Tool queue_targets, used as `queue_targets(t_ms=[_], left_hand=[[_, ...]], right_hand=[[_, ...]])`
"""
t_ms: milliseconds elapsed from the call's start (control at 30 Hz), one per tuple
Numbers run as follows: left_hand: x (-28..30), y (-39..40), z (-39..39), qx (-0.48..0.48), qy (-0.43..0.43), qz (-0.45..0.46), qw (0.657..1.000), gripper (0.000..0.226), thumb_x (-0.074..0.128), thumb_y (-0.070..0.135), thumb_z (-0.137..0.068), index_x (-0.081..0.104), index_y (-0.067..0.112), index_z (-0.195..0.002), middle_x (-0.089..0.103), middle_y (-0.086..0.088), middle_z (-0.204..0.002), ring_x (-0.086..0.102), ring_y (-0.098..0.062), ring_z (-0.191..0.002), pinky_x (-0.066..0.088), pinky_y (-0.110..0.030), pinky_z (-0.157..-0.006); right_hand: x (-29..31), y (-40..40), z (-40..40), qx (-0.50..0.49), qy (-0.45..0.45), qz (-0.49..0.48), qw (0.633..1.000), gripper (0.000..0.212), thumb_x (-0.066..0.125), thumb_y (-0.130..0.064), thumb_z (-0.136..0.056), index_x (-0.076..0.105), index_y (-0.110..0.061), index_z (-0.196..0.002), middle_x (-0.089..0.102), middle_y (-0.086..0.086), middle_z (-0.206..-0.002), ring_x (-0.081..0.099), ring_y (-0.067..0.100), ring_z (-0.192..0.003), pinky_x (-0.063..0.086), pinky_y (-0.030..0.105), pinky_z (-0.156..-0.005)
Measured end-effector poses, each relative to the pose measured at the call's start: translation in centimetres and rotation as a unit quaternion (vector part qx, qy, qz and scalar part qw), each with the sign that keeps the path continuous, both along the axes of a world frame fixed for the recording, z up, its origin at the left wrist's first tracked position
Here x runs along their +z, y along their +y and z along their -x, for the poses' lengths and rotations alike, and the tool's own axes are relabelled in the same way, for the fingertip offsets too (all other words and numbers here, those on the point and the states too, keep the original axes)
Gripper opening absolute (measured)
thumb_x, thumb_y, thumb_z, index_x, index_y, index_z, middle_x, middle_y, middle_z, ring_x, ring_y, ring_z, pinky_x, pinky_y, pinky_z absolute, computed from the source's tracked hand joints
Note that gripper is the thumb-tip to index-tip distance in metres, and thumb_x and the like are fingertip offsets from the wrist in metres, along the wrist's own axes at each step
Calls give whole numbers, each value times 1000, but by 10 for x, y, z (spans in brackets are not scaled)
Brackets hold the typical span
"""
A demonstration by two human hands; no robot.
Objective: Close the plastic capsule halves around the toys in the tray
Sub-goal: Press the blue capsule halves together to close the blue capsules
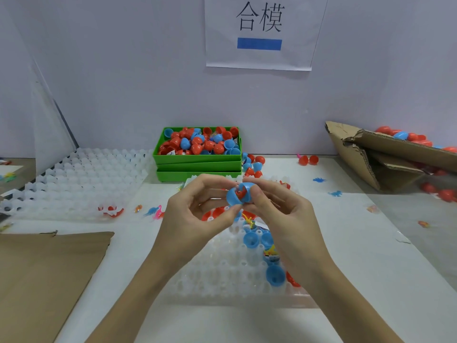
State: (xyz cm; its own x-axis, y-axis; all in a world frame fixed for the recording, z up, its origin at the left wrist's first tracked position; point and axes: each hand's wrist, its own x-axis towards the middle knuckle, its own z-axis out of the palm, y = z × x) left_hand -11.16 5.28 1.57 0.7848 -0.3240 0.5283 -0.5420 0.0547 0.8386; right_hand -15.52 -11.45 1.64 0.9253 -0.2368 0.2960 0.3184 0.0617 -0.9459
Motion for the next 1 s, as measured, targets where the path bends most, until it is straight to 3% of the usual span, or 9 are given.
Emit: queue_targets(t_ms=[167,267,467,600,1000], left_hand=[[-2,0,-1,25,-36,-36,998,36,83,8,-82,72,21,-114,76,11,-112,74,-14,-108,58,-19,-89],[-3,-2,1,42,-62,-32,997,35,81,15,-83,72,20,-116,76,7,-114,73,-15,-110,59,-21,-90],[-2,-4,4,48,-26,11,998,49,84,20,-77,67,22,-122,78,12,-110,75,-11,-105,59,-21,-90],[-5,-2,4,62,-48,-10,997,41,84,17,-79,76,20,-119,78,13,-110,76,-11,-104,60,-22,-90],[-5,-4,5,68,-33,4,997,41,80,21,-80,73,29,-120,77,19,-113,74,-7,-107,57,-17,-89]], right_hand=[[-2,1,1,-18,-12,30,999,21,71,-38,-85,77,-31,-104,78,-14,-97,74,8,-97,57,15,-79],[-1,1,0,-25,-22,46,998,20,71,-36,-85,76,-31,-104,77,-16,-97,73,6,-97,57,14,-78],[0,0,0,-20,-33,50,998,17,73,-25,-91,76,-27,-108,77,-16,-98,73,6,-97,57,14,-77],[0,-2,2,-19,-44,57,997,18,73,-20,-91,76,-22,-109,77,-14,-96,74,7,-96,57,14,-77],[-1,-3,0,-12,-16,53,998,16,70,-25,-93,74,-27,-108,76,-17,-98,73,4,-96,55,11,-76]])
